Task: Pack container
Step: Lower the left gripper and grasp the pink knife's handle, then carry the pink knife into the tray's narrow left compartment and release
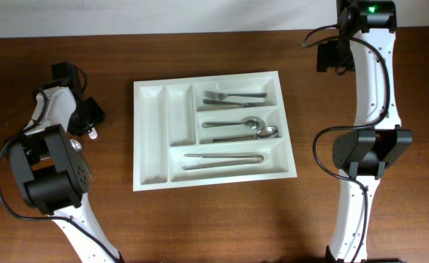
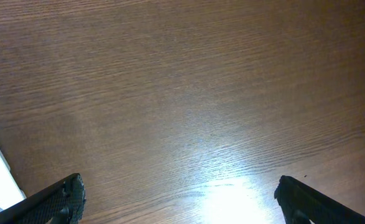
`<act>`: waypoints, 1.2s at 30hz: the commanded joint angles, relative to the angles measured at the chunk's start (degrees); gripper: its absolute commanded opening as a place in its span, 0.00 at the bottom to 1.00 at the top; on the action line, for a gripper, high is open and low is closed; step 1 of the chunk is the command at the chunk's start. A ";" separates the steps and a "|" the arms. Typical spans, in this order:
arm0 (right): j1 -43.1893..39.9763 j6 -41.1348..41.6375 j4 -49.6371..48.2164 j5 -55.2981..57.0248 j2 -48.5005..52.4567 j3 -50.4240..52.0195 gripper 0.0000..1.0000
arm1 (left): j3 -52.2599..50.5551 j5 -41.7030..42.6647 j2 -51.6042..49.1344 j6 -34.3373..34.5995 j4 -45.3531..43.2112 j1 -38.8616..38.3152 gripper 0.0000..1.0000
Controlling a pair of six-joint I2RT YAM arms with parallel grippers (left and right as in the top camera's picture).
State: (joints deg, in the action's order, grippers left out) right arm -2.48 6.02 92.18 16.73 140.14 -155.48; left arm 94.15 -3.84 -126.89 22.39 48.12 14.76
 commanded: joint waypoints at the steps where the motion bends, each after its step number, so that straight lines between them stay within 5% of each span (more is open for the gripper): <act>1: 0.15 0.70 -0.04 1.33 -1.55 -0.96 0.99 | -1.29 -0.04 0.09 -0.17 -0.15 0.02 0.28; 7: 0.15 0.70 -0.04 1.31 -1.55 -0.96 0.99 | -1.29 0.00 0.09 -0.15 0.17 0.02 0.03; 19: 0.15 0.70 -0.02 1.31 -1.55 -0.96 0.99 | -0.63 0.02 0.15 -0.17 1.49 0.02 0.02; 36: 0.15 0.70 -0.02 1.31 -1.55 -0.96 0.99 | 15.28 1.66 0.15 -6.27 11.10 -0.46 0.02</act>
State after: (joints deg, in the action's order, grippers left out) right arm -2.48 6.04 92.18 16.73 140.14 -155.48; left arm 107.37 -3.79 -126.89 20.10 58.78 14.72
